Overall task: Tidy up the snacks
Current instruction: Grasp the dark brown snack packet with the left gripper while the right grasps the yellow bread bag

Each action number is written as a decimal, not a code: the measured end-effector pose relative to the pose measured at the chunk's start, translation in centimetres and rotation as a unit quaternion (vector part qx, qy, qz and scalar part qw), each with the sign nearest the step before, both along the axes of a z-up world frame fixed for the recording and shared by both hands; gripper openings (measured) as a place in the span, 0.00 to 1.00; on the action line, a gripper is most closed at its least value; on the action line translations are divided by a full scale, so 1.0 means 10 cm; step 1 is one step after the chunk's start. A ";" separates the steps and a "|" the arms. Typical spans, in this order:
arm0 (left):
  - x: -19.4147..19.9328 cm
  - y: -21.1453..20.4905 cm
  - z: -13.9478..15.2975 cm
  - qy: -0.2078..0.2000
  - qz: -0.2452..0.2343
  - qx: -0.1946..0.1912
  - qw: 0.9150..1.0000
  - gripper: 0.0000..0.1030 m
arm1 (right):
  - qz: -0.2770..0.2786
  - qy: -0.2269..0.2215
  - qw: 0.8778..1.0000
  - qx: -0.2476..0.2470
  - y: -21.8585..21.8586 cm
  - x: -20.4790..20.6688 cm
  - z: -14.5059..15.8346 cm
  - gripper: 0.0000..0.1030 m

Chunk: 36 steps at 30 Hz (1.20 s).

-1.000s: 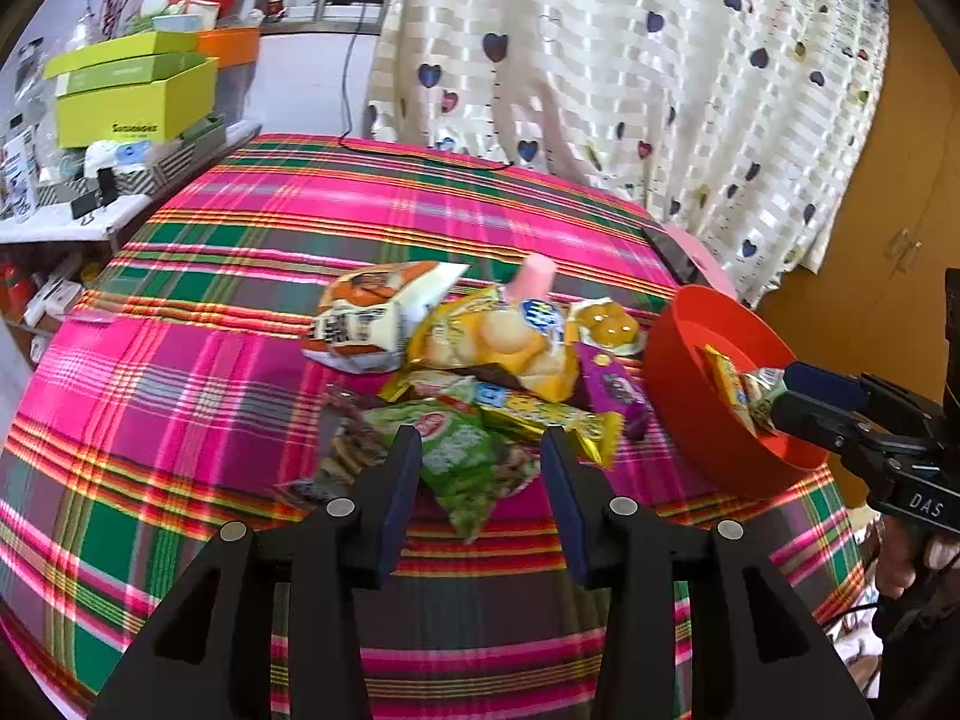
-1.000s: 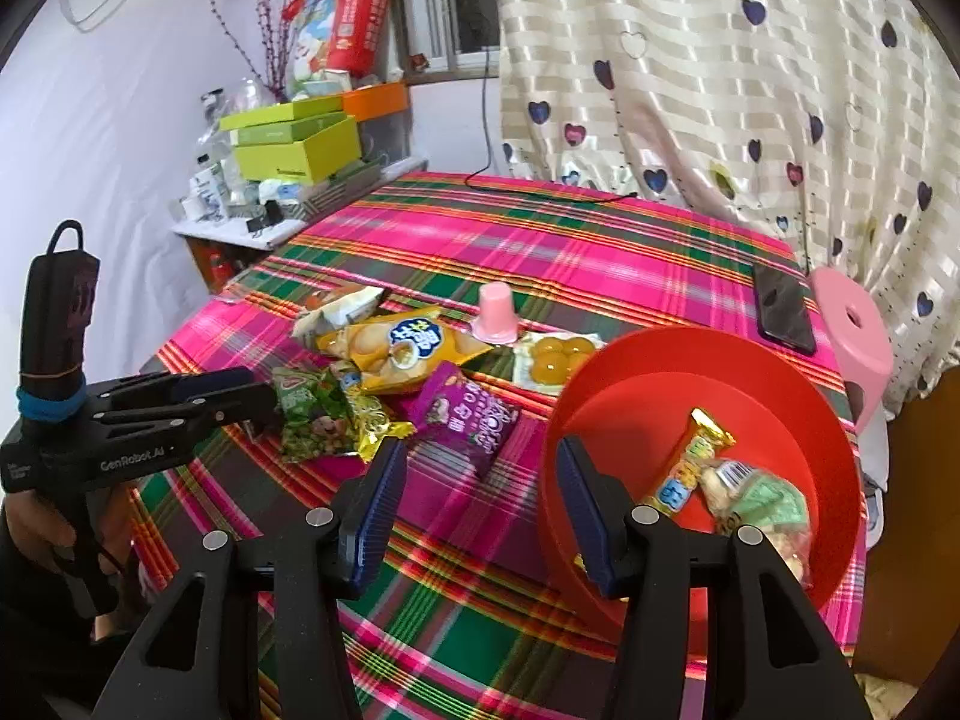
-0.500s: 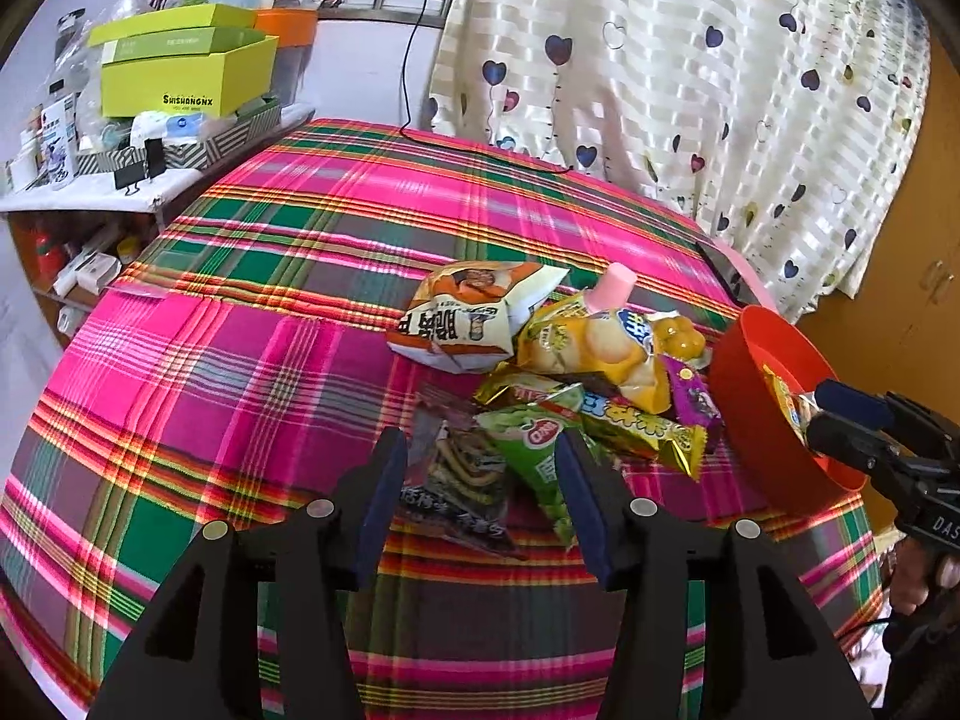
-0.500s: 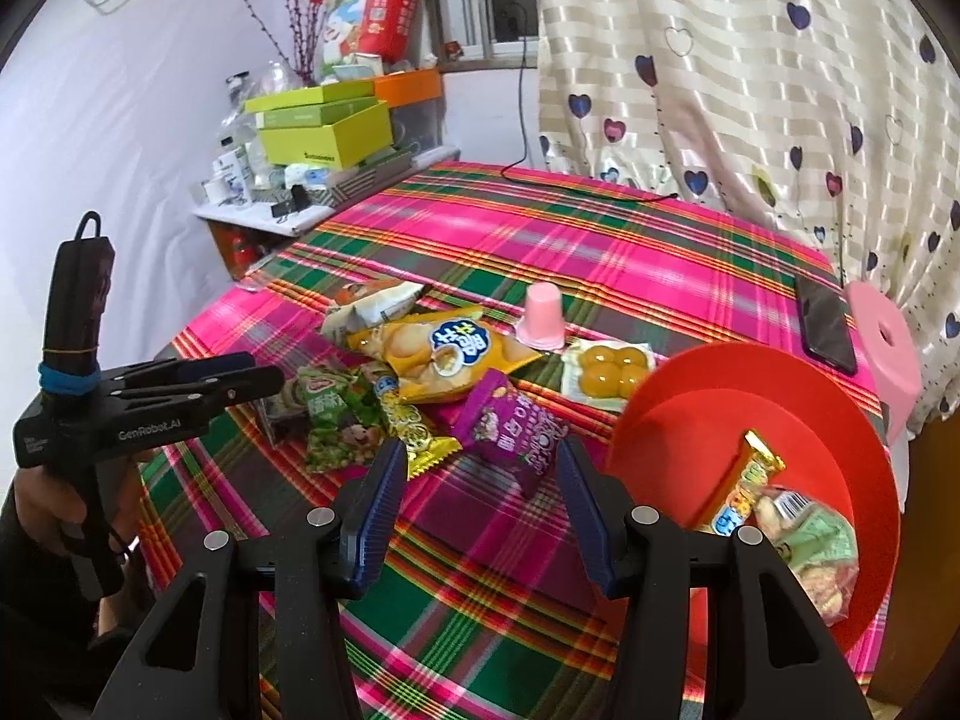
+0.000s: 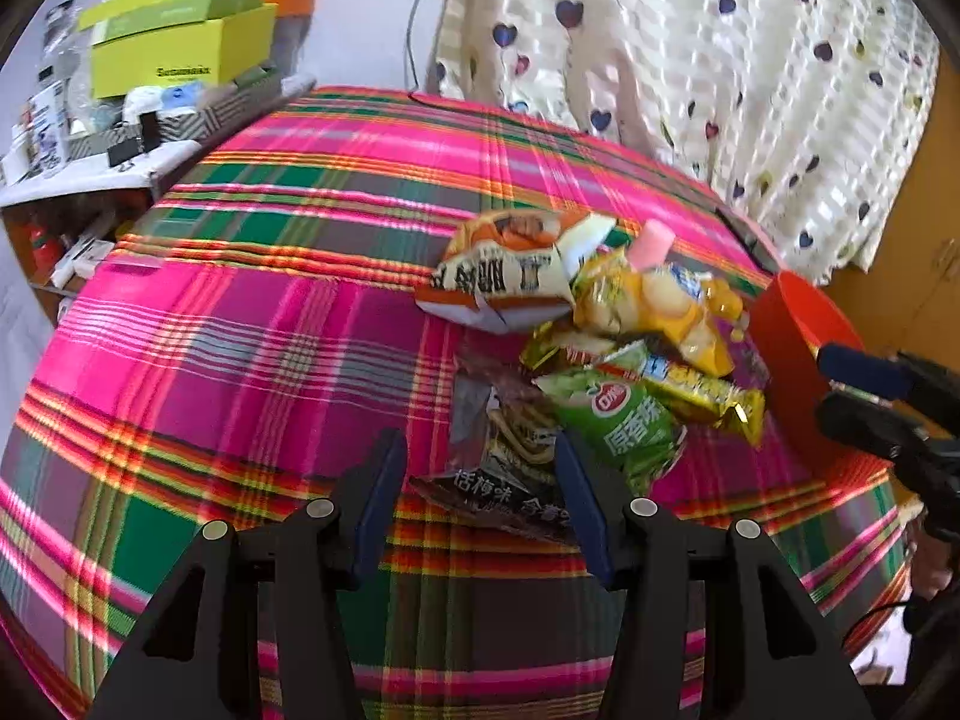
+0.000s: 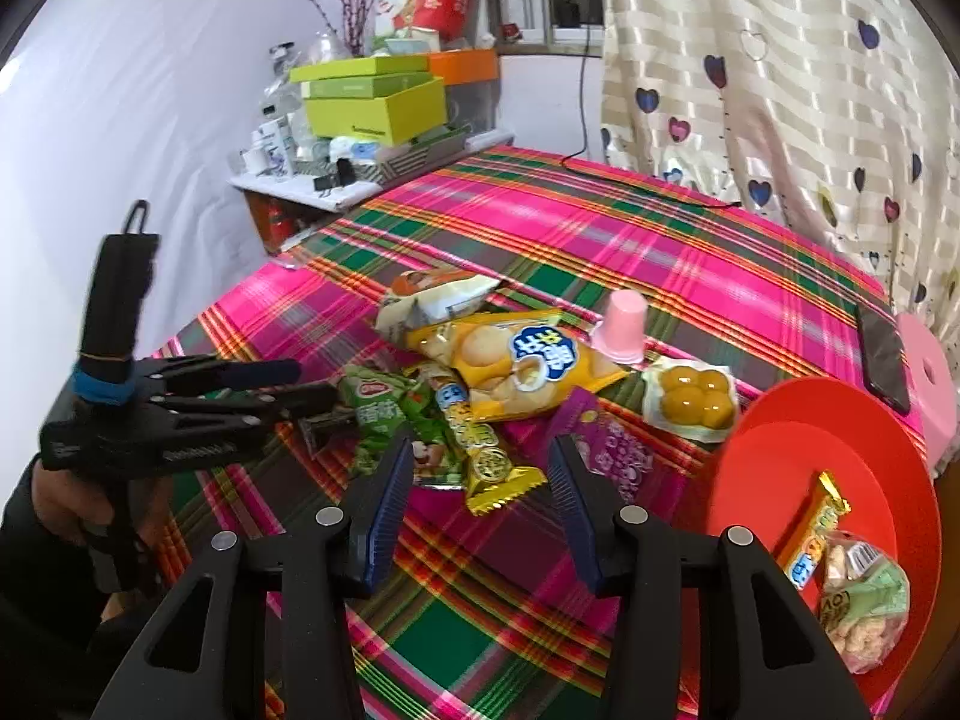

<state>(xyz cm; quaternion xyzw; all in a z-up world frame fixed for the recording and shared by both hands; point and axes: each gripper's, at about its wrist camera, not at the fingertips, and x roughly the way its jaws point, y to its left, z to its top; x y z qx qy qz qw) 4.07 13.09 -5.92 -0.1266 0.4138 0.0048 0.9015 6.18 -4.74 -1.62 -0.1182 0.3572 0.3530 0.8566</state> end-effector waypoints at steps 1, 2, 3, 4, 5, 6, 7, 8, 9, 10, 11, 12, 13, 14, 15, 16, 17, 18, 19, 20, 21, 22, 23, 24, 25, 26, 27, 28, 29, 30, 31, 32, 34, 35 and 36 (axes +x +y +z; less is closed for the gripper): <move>0.01 -0.01 -0.02 -0.001 -0.005 0.002 1.000 0.51 | -0.001 0.001 1.000 -0.001 0.01 0.01 -0.01 0.44; 0.03 -0.01 -0.02 -0.001 -0.007 0.005 1.000 0.51 | -0.002 0.002 1.000 -0.002 0.02 0.02 -0.01 0.44; 0.05 -0.02 -0.02 -0.001 -0.009 0.009 1.000 0.51 | -0.005 0.002 1.000 -0.004 0.02 0.03 -0.02 0.44; 0.07 -0.03 -0.03 -0.002 -0.013 0.014 1.000 0.51 | -0.010 0.002 1.000 -0.004 0.01 0.05 -0.02 0.44; 0.09 -0.05 -0.04 -0.002 -0.019 0.017 1.000 0.51 | -0.016 0.003 1.000 -0.005 0.01 0.09 -0.02 0.44; 0.10 -0.06 -0.04 -0.002 -0.023 0.018 1.000 0.51 | -0.019 0.004 1.000 -0.004 0.00 0.11 -0.01 0.44; 0.11 -0.06 -0.04 -0.002 -0.025 0.017 1.000 0.51 | -0.024 0.005 1.000 -0.005 0.00 0.14 -0.01 0.44; 0.10 -0.07 -0.04 -0.002 -0.030 0.015 0.999 0.51 | -0.026 0.005 1.000 -0.005 0.00 0.17 0.00 0.44; 0.09 -0.06 -0.04 -0.002 -0.034 0.014 0.999 0.51 | -0.028 0.005 1.000 -0.006 0.00 0.18 0.00 0.45; 0.08 -0.06 -0.04 -0.002 -0.037 0.011 0.999 0.51 | -0.030 0.005 1.000 -0.008 0.01 0.21 0.01 0.47; 0.05 -0.06 -0.03 -0.002 -0.041 0.006 0.999 0.51 | -0.032 0.004 0.999 -0.010 0.02 0.23 0.01 0.48; 0.03 -0.05 -0.02 -0.005 -0.045 0.001 0.999 0.51 | -0.032 0.003 0.999 -0.011 0.03 0.24 0.01 0.50; 0.02 -0.05 -0.02 -0.006 -0.047 0.003 0.999 0.51 | -0.030 0.002 0.999 -0.013 0.05 0.27 0.02 0.53; 0.01 -0.05 -0.02 -0.008 -0.049 0.008 0.999 0.51 | -0.026 0.001 1.000 -0.017 0.07 0.30 0.02 0.54; 0.01 -0.06 -0.02 -0.008 -0.052 0.010 0.999 0.51 | -0.023 0.000 1.000 -0.021 0.11 0.33 0.03 0.55; 0.02 -0.07 -0.03 -0.007 -0.054 0.014 0.998 0.51 | -0.017 -0.001 1.000 -0.026 0.15 0.37 0.03 0.57; 0.02 -0.07 -0.03 -0.007 -0.058 0.013 0.998 0.51 | -0.013 -0.001 0.999 -0.030 0.17 0.39 0.04 0.58; 0.02 -0.07 -0.02 -0.007 -0.060 0.013 0.998 0.51 | -0.004 -0.003 0.999 -0.040 0.23 0.44 0.05 0.59; 0.01 -0.07 -0.02 -0.007 -0.061 0.013 0.998 0.51 | 0.003 -0.005 0.999 -0.046 0.27 0.47 0.05 0.61; 0.00 -0.07 -0.01 -0.009 -0.063 0.012 0.998 0.51 | 0.014 -0.004 0.999 -0.052 0.30 0.51 0.05 0.62; -0.01 -0.06 -0.01 -0.011 -0.065 0.010 0.998 0.51 | 0.026 0.000 0.998 -0.061 0.35 0.55 0.04 0.65; -0.02 -0.05 0.00 -0.012 -0.066 0.007 0.998 0.51 | 0.033 0.003 0.997 -0.071 0.39 0.58 0.01 0.67; -0.03 -0.04 0.01 -0.014 -0.067 0.005 0.998 0.53 | 0.039 0.006 0.996 -0.082 0.43 0.62 -0.01 0.68; -0.04 -0.03 0.02 -0.016 -0.067 0.004 0.998 0.56 | 0.043 0.009 0.995 -0.088 0.46 0.65 -0.03 0.69; -0.04 -0.03 0.02 -0.018 -0.068 0.004 0.998 0.59 | 0.052 0.017 0.994 -0.095 0.50 0.70 -0.07 0.70; -0.04 -0.03 0.03 -0.020 -0.072 0.004 0.997 0.59 | 0.057 0.025 0.993 -0.104 0.54 0.74 -0.11 0.71; -0.04 -0.05 0.03 -0.020 -0.077 0.003 0.997 0.60 | 0.058 0.030 0.991 -0.112 0.57 0.78 -0.15 0.71; -0.04 -0.06 0.02 -0.019 -0.081 0.004 0.997 0.60 | 0.060 0.033 0.990 -0.120 0.59 0.82 -0.18 0.71; -0.02 -0.06 -0.01 -0.015 -0.082 0.005 0.996 0.60 | 0.060 0.036 0.990 -0.125 0.61 0.84 -0.21 0.71; -0.01 -0.06 -0.03 -0.010 -0.082 0.006 0.997 0.60 | 0.058 0.038 0.989 -0.133 0.63 0.89 -0.24 0.71; 0.01 -0.06 -0.07 -0.003 -0.078 0.007 0.997 0.60 | 0.056 0.038 0.988 -0.137 0.64 0.91 -0.26 0.71; 0.03 -0.07 -0.09 0.001 -0.076 0.006 0.997 0.60 | 0.052 0.040 0.988 -0.140 0.65 0.95 -0.28 0.71; 0.03 -0.10 -0.08 0.000 -0.072 0.016 0.997 0.60 | 0.050 0.046 0.988 -0.142 0.66 1.01 -0.31 0.73; 0.04 -0.13 -0.09 0.001 -0.072 0.021 0.997 0.60 | 0.048 0.049 0.987 -0.147 0.68 1.03 -0.34 0.73; 0.05 -0.15 -0.09 0.002 -0.070 0.030 0.997 0.60 | 0.045 0.050 0.986 -0.154 0.69 1.06 -0.36 0.73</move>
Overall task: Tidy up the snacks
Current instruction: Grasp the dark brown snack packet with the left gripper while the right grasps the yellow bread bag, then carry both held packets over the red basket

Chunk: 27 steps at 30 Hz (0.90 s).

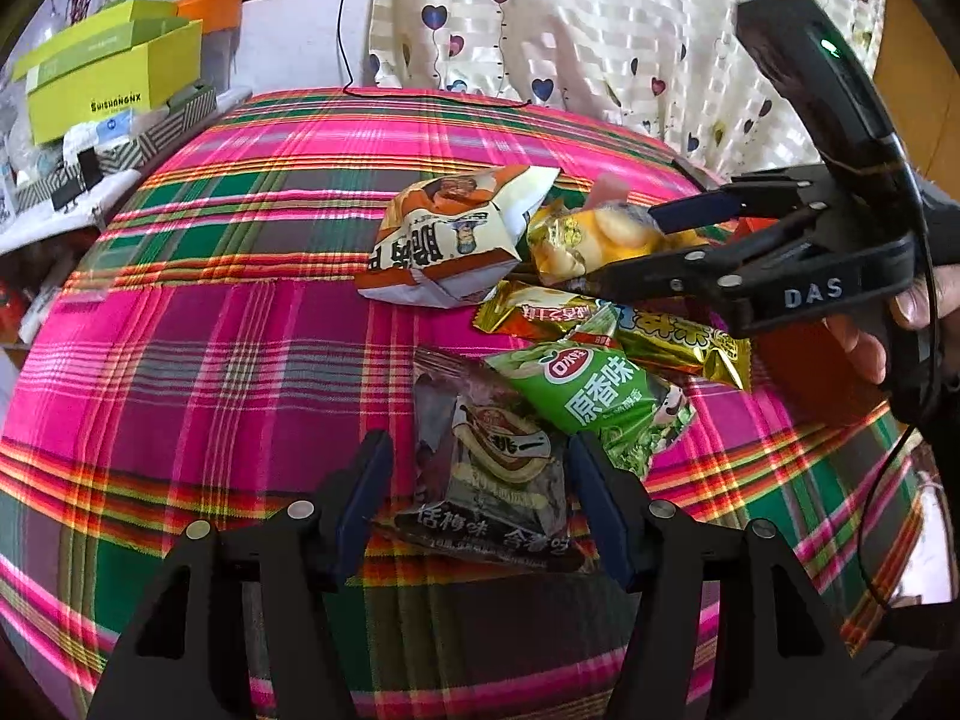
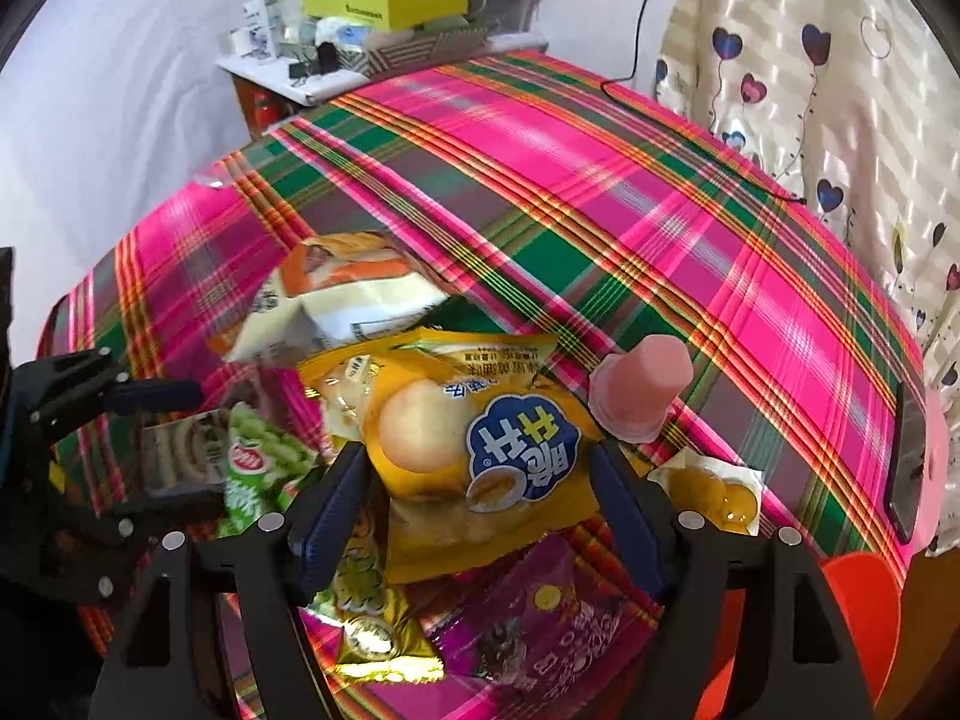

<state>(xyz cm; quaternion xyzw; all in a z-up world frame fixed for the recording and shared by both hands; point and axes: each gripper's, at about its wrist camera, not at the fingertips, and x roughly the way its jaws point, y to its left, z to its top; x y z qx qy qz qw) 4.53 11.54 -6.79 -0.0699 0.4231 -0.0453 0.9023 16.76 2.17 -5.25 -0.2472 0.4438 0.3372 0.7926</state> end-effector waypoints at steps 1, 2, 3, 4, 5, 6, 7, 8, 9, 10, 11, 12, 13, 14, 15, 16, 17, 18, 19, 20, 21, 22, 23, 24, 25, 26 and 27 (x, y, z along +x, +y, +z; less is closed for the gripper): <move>0.00 -0.02 0.00 0.001 0.001 0.006 1.000 0.60 | -0.004 0.000 1.000 -0.007 0.01 0.02 -0.03 0.73; 0.00 -0.03 -0.01 0.001 0.002 0.009 1.000 0.60 | -0.008 0.002 1.000 -0.014 0.02 0.05 -0.06 0.73; 0.00 -0.04 -0.01 0.000 0.004 0.013 1.000 0.60 | -0.017 0.006 1.000 -0.017 0.02 0.09 -0.10 0.73; 0.00 -0.04 -0.01 0.000 0.006 0.015 1.000 0.60 | -0.024 0.008 1.000 -0.011 0.00 0.13 -0.11 0.73; 0.00 -0.05 -0.01 0.000 0.009 0.018 1.000 0.60 | -0.032 0.012 0.999 -0.004 -0.02 0.15 -0.11 0.72; 0.00 -0.05 -0.02 0.000 0.011 0.021 1.000 0.60 | -0.044 0.017 0.999 0.011 -0.06 0.18 -0.09 0.67; 0.00 -0.06 -0.02 -0.001 0.015 0.023 1.000 0.60 | -0.046 0.018 0.999 0.020 -0.08 0.18 -0.08 0.59; 0.00 -0.06 -0.02 -0.001 0.018 0.025 1.000 0.58 | -0.047 0.010 0.998 0.026 -0.10 0.16 -0.04 0.54; 0.00 -0.06 -0.02 -0.001 0.020 0.028 0.999 0.57 | -0.046 0.002 0.998 0.029 -0.10 0.14 -0.01 0.47; 0.01 -0.07 -0.02 -0.001 0.022 0.027 0.999 0.57 | -0.046 -0.001 0.998 0.033 -0.11 0.12 0.01 0.42; 0.00 -0.06 -0.02 -0.001 0.024 0.025 0.999 0.56 | -0.046 -0.003 0.998 0.041 -0.13 0.10 0.04 0.39; 0.00 -0.05 -0.01 -0.001 0.026 0.023 0.999 0.56 | -0.047 -0.006 0.998 0.044 -0.14 0.08 0.05 0.36; 0.00 -0.05 -0.01 -0.001 0.028 0.023 0.999 0.55 | -0.047 -0.011 0.998 0.049 -0.16 0.05 0.07 0.35; -0.01 -0.05 -0.01 -0.001 0.030 0.023 0.999 0.55 | -0.048 -0.013 0.997 0.051 -0.18 0.04 0.07 0.35; -0.02 -0.05 -0.01 -0.002 0.032 0.023 0.999 0.55 | -0.049 -0.015 0.997 0.054 -0.19 0.03 0.08 0.34; -0.03 -0.05 -0.01 -0.002 0.033 0.022 0.999 0.54 | -0.050 -0.016 0.997 0.057 -0.20 0.02 0.08 0.33; -0.04 -0.04 -0.01 -0.002 0.036 0.019 0.999 0.54 | -0.052 -0.017 0.997 0.062 -0.22 0.00 0.09 0.32; -0.06 -0.02 -0.01 -0.001 0.039 0.015 0.999 0.54 | -0.053 -0.017 0.996 0.066 -0.23 -0.01 0.10 0.30; -0.07 -0.01 -0.01 -0.001 0.041 0.013 0.999 0.53 | -0.055 -0.018 0.996 0.074 -0.26 -0.03 0.13 0.26; -0.09 0.01 -0.01 -0.001 0.044 0.011 0.999 0.53 | -0.057 -0.020 0.995 0.080 -0.28 -0.05 0.15 0.25; -0.10 0.02 0.00 -0.001 0.047 0.009 0.999 0.53 | -0.060 -0.022 0.994 0.089 -0.31 -0.08 0.19 0.24; -0.12 0.02 0.00 -0.001 0.049 0.009 0.999 0.53 | -0.061 -0.022 0.993 0.095 -0.33 -0.11 0.21 0.24; -0.13 0.03 0.00 0.000 0.051 0.008 0.999 0.53 | -0.061 -0.024 0.993 0.099 -0.35 -0.13 0.23 0.24; -0.14 0.04 0.00 0.000 0.054 0.007 0.999 0.53 | -0.062 -0.027 0.992 0.103 -0.38 -0.16 0.25 0.24; -0.15 0.04 0.00 0.000 0.055 0.007 0.998 0.53 | -0.064 -0.028 0.992 0.110 -0.41 -0.20 0.27 0.24; -0.17 0.04 0.01 -0.001 0.058 0.005 0.998 0.53 | -0.064 -0.028 0.991 0.114 -0.42 -0.22 0.28 0.24; -0.18 0.05 0.03 -0.003 0.060 0.003 0.998 0.53 | -0.066 -0.028 0.990 0.121 -0.46 -0.26 0.30 0.24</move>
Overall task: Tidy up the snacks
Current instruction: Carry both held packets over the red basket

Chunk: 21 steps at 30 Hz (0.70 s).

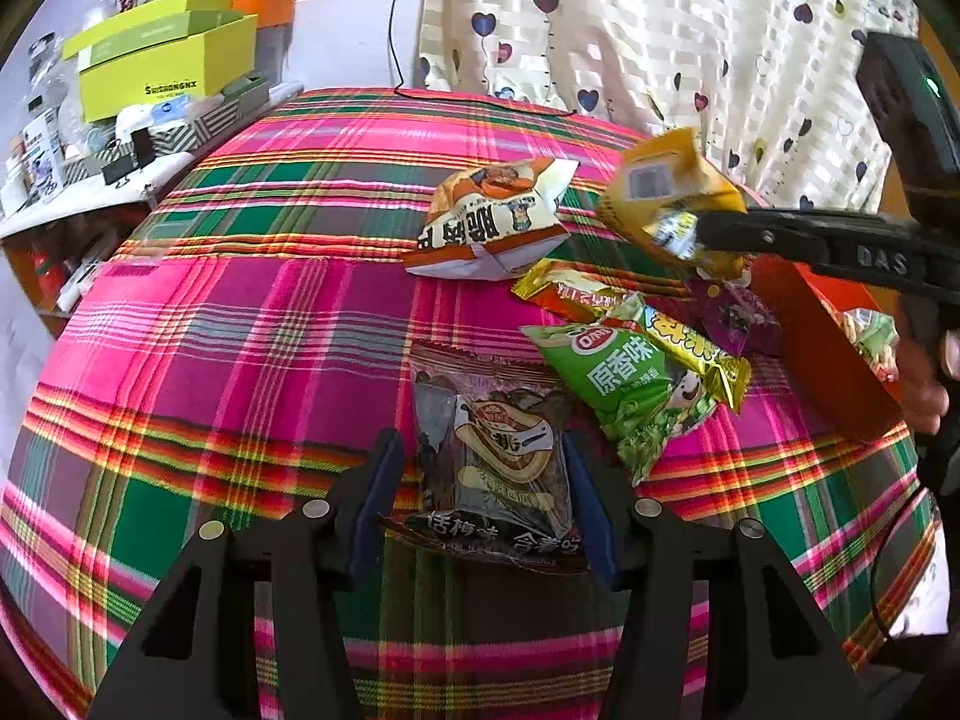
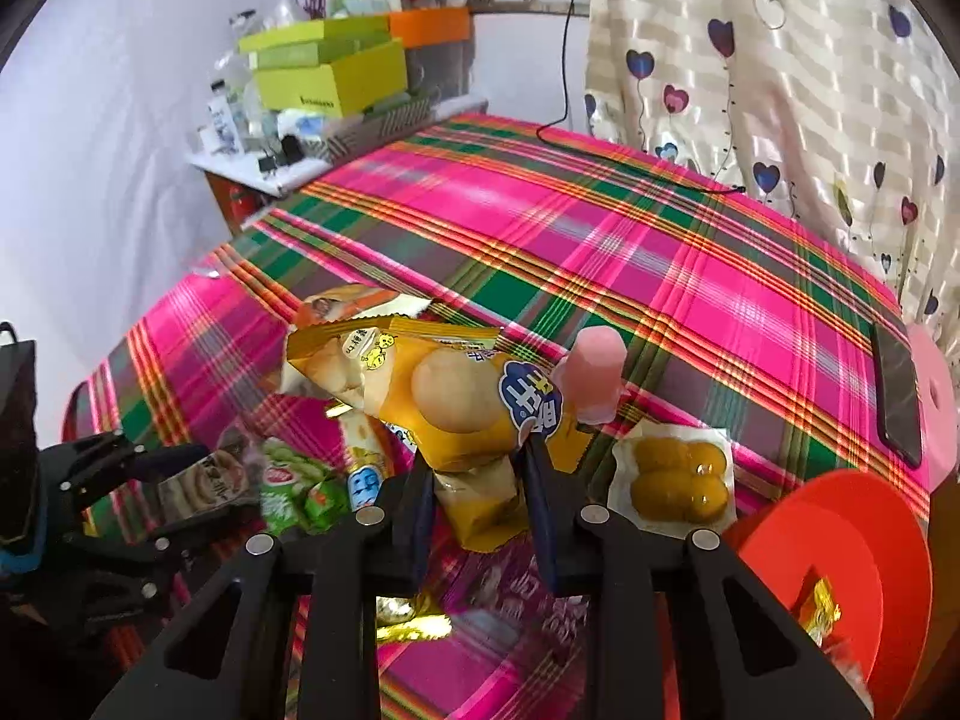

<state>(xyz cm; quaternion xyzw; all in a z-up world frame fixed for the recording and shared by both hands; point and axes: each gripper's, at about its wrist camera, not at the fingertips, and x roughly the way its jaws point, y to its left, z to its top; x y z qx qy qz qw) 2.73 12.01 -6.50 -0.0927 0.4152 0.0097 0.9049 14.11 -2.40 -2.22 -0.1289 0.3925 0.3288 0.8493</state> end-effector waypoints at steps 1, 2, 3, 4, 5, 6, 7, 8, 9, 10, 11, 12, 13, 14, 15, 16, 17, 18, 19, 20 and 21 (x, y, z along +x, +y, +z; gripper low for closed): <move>-0.01 0.00 0.02 -0.002 0.002 -0.002 1.000 0.53 | -0.002 -0.001 1.000 0.005 -0.03 -0.04 0.02 0.24; -0.02 0.00 0.04 -0.005 0.004 -0.002 1.000 0.53 | -0.003 -0.003 1.000 0.010 -0.06 -0.08 0.04 0.24; -0.03 0.00 0.07 -0.008 0.007 -0.001 1.000 0.53 | -0.004 -0.004 1.000 0.014 -0.08 -0.10 0.05 0.24; -0.04 0.00 0.09 -0.012 0.009 0.000 1.000 0.53 | -0.005 -0.005 1.000 0.020 -0.12 -0.15 0.08 0.24; -0.06 0.00 0.13 -0.015 0.011 0.000 1.000 0.53 | -0.007 -0.008 1.000 0.026 -0.16 -0.19 0.11 0.24; -0.07 0.00 0.16 -0.019 0.013 -0.001 1.000 0.53 | -0.009 -0.010 0.999 0.029 -0.18 -0.22 0.12 0.24; -0.08 0.00 0.19 -0.023 0.015 -0.002 1.000 0.53 | -0.011 -0.012 0.999 0.035 -0.23 -0.26 0.15 0.24; -0.08 0.01 0.21 -0.026 0.016 -0.002 1.000 0.53 | -0.013 -0.014 0.999 0.041 -0.28 -0.31 0.18 0.24; -0.09 0.00 0.24 -0.029 0.018 -0.002 0.999 0.53 | -0.015 -0.016 0.999 0.045 -0.31 -0.34 0.19 0.24; -0.10 0.00 0.27 -0.032 0.019 -0.002 0.999 0.53 | -0.018 -0.018 0.998 0.051 -0.36 -0.38 0.22 0.24; -0.11 -0.01 0.29 -0.035 0.020 -0.003 0.999 0.53 | -0.020 -0.019 0.998 0.055 -0.40 -0.42 0.24 0.24; -0.12 -0.02 0.31 -0.038 0.021 -0.004 0.999 0.53 | -0.025 -0.020 0.998 0.061 -0.47 -0.47 0.26 0.24; -0.13 -0.03 0.33 -0.041 0.022 -0.005 0.999 0.53 | -0.029 -0.022 0.997 0.065 -0.52 -0.50 0.28 0.24; -0.13 -0.03 0.35 -0.043 0.023 -0.005 0.999 0.53 | -0.032 -0.023 0.997 0.067 -0.56 -0.52 0.29 0.24; -0.13 -0.04 0.37 -0.046 0.024 -0.006 0.999 0.53 | -0.038 -0.025 0.997 0.070 -0.63 -0.56 0.31 0.24; -0.14 -0.05 0.39 -0.049 0.024 -0.007 0.998 0.53 | -0.041 -0.026 0.996 0.072 -0.67 -0.59 0.32 0.24; -0.15 -0.05 0.41 -0.051 0.025 -0.007 0.998 0.53 | -0.044 -0.028 0.996 0.075 -0.71 -0.61 0.33 0.24; -0.15 -0.07 0.43 -0.054 0.025 -0.006 0.998 0.53 | -0.048 -0.030 0.995 0.077 -0.77 -0.65 0.34 0.24; -0.16 -0.08 0.45 -0.056 0.025 -0.005 0.998 0.53 | -0.052 -0.031 0.995 0.078 -0.81 -0.68 0.35 0.24; -0.16 -0.08 0.46 -0.058 0.025 -0.005 0.998 0.53 | -0.056 -0.032 0.995 0.079 -0.85 -0.70 0.36 0.24; -0.16 -0.09 0.48 -0.061 0.025 -0.005 0.998 0.53 | -0.059 -0.034 0.994 0.081 -0.89 -0.71 0.36 0.24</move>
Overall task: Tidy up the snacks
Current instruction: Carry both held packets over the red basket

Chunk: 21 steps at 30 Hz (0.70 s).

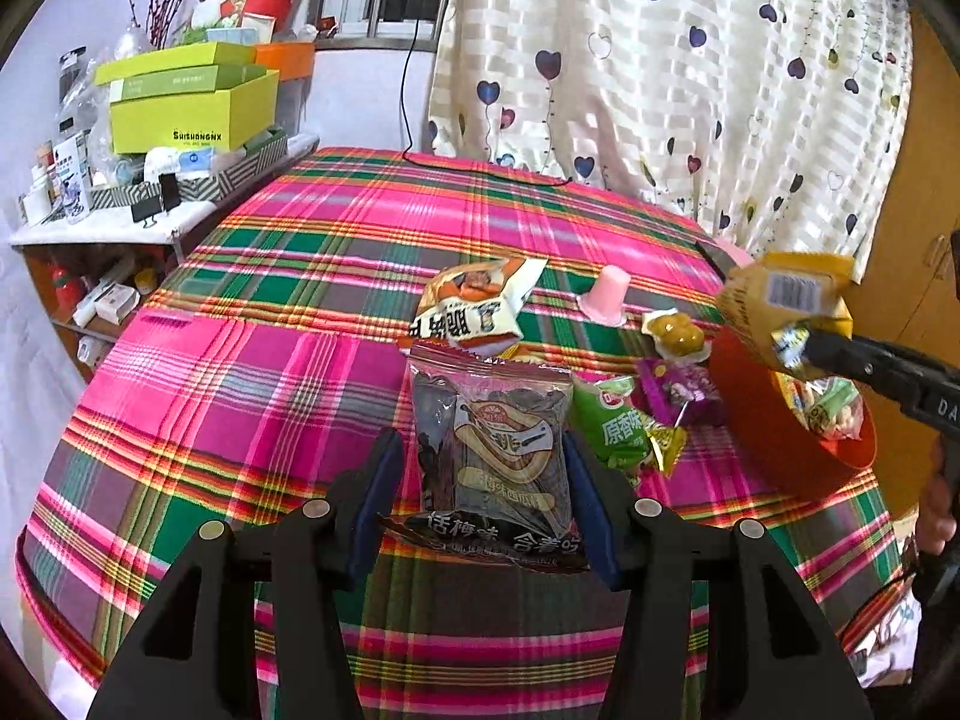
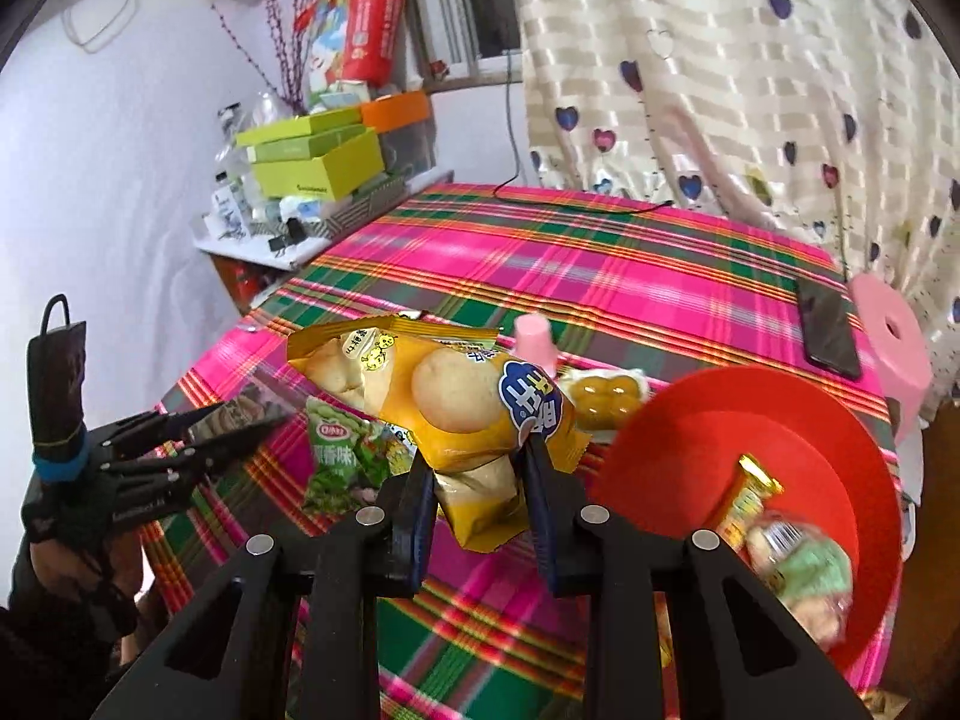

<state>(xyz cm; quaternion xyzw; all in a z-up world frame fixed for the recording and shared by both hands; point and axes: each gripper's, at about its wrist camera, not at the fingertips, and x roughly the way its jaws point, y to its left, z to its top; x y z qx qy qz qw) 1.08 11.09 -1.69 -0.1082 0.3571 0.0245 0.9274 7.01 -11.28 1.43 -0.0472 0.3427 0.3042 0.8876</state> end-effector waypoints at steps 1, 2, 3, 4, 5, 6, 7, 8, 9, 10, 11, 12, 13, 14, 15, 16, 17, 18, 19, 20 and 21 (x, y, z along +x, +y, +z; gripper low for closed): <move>0.00 -0.01 0.02 -0.003 0.001 0.001 1.000 0.53 | -0.004 -0.001 1.000 0.002 -0.05 -0.02 0.01 0.24; -0.01 -0.01 0.04 -0.005 0.002 0.002 1.000 0.53 | -0.007 -0.002 1.000 0.004 -0.09 -0.04 0.02 0.24; -0.01 -0.02 0.06 -0.007 0.002 0.003 1.000 0.53 | -0.012 -0.005 1.000 0.006 -0.14 -0.06 0.03 0.24; -0.01 -0.02 0.07 -0.009 0.003 0.003 1.000 0.53 | -0.015 -0.006 1.000 0.007 -0.16 -0.07 0.04 0.24; -0.02 -0.03 0.09 -0.011 0.003 0.003 1.000 0.53 | -0.017 -0.007 1.000 0.008 -0.18 -0.09 0.06 0.24; -0.02 -0.03 0.12 -0.014 0.002 0.002 1.000 0.53 | -0.020 -0.009 1.000 0.010 -0.22 -0.11 0.08 0.24; -0.03 -0.04 0.14 -0.016 0.001 0.002 1.000 0.53 | -0.023 -0.012 1.000 0.010 -0.24 -0.13 0.08 0.24; -0.03 -0.06 0.16 -0.019 -0.002 0.002 1.000 0.53 | -0.025 -0.013 1.000 0.011 -0.26 -0.14 0.09 0.24; -0.03 -0.09 0.19 -0.021 -0.005 0.002 1.000 0.53 | -0.026 -0.014 0.999 0.013 -0.27 -0.15 0.10 0.24; -0.03 -0.12 0.21 -0.024 -0.009 0.001 1.000 0.53 | -0.028 -0.017 0.999 0.014 -0.29 -0.17 0.12 0.24; -0.02 -0.15 0.23 -0.026 -0.013 0.001 1.000 0.53 | -0.030 -0.019 0.999 0.015 -0.31 -0.19 0.13 0.24; -0.01 -0.18 0.25 -0.028 -0.018 0.000 0.999 0.53 | -0.031 -0.020 0.999 0.016 -0.33 -0.20 0.14 0.24; -0.01 -0.22 0.27 -0.030 -0.024 0.001 0.999 0.53 | -0.033 -0.021 0.999 0.018 -0.36 -0.21 0.15 0.24; 0.00 -0.27 0.29 -0.032 -0.029 0.001 0.999 0.53 | -0.035 -0.024 0.999 0.019 -0.39 -0.23 0.16 0.24; 0.01 -0.30 0.30 -0.032 -0.034 0.001 0.999 0.53 | -0.036 -0.026 0.999 0.020 -0.41 -0.24 0.17 0.24; 0.02 -0.34 0.31 -0.034 -0.040 0.001 0.999 0.53 | -0.040 -0.027 0.999 0.022 -0.45 -0.26 0.18 0.24; 0.02 -0.37 0.32 -0.035 -0.044 0.001 0.998 0.53 | -0.042 -0.028 0.998 0.023 -0.48 -0.26 0.18 0.24; 0.03 -0.41 0.33 -0.035 -0.049 0.001 0.998 0.53 | -0.045 -0.028 0.998 0.023 -0.49 -0.28 0.18 0.24; 0.04 -0.45 0.33 -0.035 -0.055 0.001 0.998 0.53 | -0.048 -0.028 0.998 0.024 -0.53 -0.29 0.17 0.24; 0.05 -0.49 0.34 -0.035 -0.060 0.001 0.998 0.53 | -0.051 -0.028 0.998 0.024 -0.55 -0.29 0.17 0.24; 0.06 -0.53 0.35 -0.035 -0.064 0.000 0.997 0.53 | -0.054 -0.028 0.998 0.024 -0.57 -0.30 0.17 0.24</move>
